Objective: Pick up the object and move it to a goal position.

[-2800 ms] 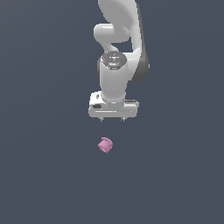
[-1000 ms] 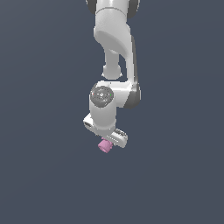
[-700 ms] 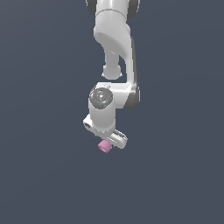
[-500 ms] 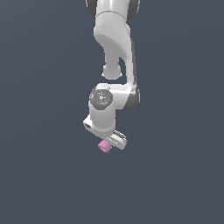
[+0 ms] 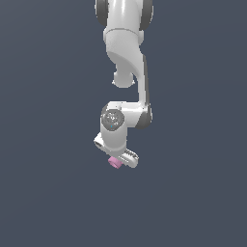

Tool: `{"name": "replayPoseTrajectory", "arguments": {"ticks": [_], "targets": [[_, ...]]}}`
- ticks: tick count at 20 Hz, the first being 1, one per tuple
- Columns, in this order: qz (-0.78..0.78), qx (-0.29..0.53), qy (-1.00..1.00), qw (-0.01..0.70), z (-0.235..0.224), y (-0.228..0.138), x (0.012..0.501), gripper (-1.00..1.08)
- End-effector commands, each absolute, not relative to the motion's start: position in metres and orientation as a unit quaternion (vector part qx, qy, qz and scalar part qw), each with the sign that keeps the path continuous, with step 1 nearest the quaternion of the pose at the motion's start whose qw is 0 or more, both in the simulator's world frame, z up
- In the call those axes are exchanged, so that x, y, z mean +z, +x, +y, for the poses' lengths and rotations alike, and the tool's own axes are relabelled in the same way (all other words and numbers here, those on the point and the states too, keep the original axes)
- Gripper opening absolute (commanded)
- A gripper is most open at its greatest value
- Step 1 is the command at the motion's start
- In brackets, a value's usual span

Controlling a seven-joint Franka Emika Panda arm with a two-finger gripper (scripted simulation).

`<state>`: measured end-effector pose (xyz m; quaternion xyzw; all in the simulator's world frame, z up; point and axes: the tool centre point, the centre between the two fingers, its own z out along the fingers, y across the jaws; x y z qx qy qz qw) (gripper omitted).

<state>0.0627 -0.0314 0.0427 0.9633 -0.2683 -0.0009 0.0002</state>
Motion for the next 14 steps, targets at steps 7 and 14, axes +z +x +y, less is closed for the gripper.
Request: {"name": "replayPoseTrajectory", "arguments": {"ticks": [7, 14], "targets": [[-0.268, 0.000, 0.963, 0.000, -0.0315, 0.0644, 0.0399, -1.00], [-0.268, 0.000, 0.963, 0.000, -0.0315, 0.0643, 0.0399, -1.00]]}}
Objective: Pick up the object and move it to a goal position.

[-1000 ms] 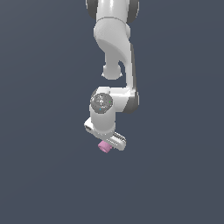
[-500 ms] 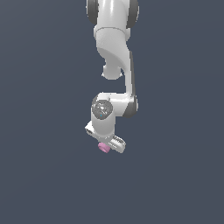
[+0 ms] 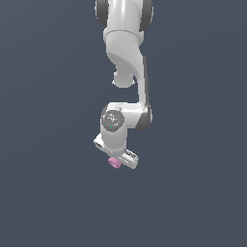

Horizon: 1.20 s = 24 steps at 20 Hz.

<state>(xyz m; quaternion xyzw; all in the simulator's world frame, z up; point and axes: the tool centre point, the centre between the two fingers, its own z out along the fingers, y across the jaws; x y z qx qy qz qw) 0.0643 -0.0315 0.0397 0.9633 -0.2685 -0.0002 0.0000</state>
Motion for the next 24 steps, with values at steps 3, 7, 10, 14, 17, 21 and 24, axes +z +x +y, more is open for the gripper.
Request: {"name": "replayPoseTrajectory", "arguments": {"ticks": [3, 7, 10, 14, 17, 21, 24], "targets": [[-0.268, 0.000, 0.963, 0.000, -0.032, 0.065, 0.043, -1.00], [-0.268, 0.000, 0.963, 0.000, -0.033, 0.069, 0.055, -1.00], [-0.268, 0.000, 0.963, 0.000, -0.035, 0.074, 0.070, -1.00], [-0.268, 0.000, 0.963, 0.000, -0.039, 0.083, 0.098, -1.00], [-0.268, 0.000, 0.963, 0.000, -0.042, 0.091, 0.122, -1.00], [-0.269, 0.000, 0.963, 0.000, -0.047, 0.104, 0.157, -1.00], [-0.269, 0.000, 0.963, 0.000, -0.050, 0.113, 0.184, -1.00]]}}
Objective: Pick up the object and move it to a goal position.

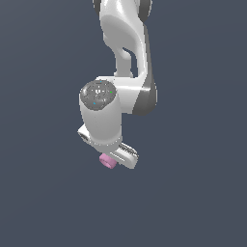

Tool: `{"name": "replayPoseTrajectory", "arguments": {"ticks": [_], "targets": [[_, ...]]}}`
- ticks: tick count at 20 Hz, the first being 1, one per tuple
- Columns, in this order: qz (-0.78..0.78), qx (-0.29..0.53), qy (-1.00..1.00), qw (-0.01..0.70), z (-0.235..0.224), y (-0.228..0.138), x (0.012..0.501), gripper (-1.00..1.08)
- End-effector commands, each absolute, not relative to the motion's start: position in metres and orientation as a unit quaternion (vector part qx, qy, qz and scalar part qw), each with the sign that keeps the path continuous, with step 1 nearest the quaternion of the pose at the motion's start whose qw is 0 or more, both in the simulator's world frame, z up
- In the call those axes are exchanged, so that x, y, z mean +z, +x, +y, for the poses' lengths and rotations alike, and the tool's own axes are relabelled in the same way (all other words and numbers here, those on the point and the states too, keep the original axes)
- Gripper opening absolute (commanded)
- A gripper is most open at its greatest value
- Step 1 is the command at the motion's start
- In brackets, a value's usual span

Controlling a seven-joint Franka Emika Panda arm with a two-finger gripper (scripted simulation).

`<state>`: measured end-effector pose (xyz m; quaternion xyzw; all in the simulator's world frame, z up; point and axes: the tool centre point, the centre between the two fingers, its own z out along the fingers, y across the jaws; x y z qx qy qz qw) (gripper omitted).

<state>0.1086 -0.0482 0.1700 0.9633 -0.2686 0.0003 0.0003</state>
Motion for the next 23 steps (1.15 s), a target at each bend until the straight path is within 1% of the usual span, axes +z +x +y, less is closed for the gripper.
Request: {"name": "replayPoseTrajectory", "arguments": {"ticks": [1, 6, 11, 23], "targets": [[-0.269, 0.000, 0.963, 0.000, -0.051, 0.116, 0.192, -1.00], [-0.268, 0.000, 0.963, 0.000, -0.055, 0.129, 0.226, -1.00], [-0.268, 0.000, 0.963, 0.000, -0.058, 0.137, 0.246, -1.00], [-0.268, 0.000, 0.963, 0.000, -0.060, 0.145, 0.262, -1.00]]}}
